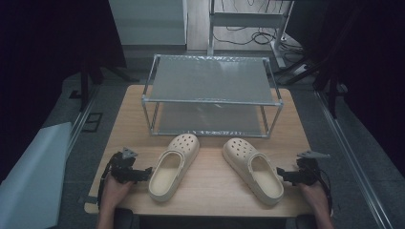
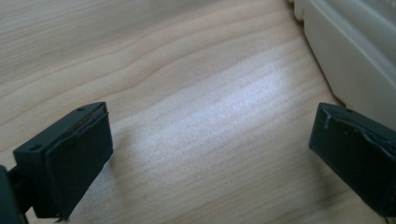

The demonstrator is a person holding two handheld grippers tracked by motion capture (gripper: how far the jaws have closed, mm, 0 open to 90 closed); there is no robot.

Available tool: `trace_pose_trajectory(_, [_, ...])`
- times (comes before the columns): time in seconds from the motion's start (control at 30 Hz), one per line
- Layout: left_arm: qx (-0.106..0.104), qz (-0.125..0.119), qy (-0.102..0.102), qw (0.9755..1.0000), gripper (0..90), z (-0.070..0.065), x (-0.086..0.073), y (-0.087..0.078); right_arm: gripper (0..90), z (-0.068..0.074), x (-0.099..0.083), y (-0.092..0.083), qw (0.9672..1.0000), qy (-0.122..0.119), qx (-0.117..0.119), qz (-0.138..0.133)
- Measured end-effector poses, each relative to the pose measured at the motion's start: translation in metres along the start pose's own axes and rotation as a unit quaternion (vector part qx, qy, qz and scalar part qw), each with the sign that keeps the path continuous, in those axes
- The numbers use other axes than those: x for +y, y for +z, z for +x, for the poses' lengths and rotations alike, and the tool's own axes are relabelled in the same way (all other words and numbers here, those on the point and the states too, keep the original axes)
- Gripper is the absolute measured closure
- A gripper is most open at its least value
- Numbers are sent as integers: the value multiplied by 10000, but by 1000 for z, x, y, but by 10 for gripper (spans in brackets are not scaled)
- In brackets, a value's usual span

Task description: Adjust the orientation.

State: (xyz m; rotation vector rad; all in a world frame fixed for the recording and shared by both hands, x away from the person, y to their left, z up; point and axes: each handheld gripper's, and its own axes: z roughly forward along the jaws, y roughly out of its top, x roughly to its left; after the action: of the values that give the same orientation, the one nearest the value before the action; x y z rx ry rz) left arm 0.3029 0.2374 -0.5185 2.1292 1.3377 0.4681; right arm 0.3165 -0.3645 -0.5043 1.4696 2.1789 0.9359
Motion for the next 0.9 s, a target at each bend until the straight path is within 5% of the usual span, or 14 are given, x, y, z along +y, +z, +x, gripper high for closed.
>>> trace_pose_trajectory(0.4, [-152, 88, 163, 9997, 23, -12, 0, -2, 30, 0, -1, -2, 10000, -13, -2, -26])
trace_pose_trajectory(0.9, [-393, 147, 471, 9980, 24, -42, -1, -5, 32, 0, -1, -2, 10000, -11, -13, -8])
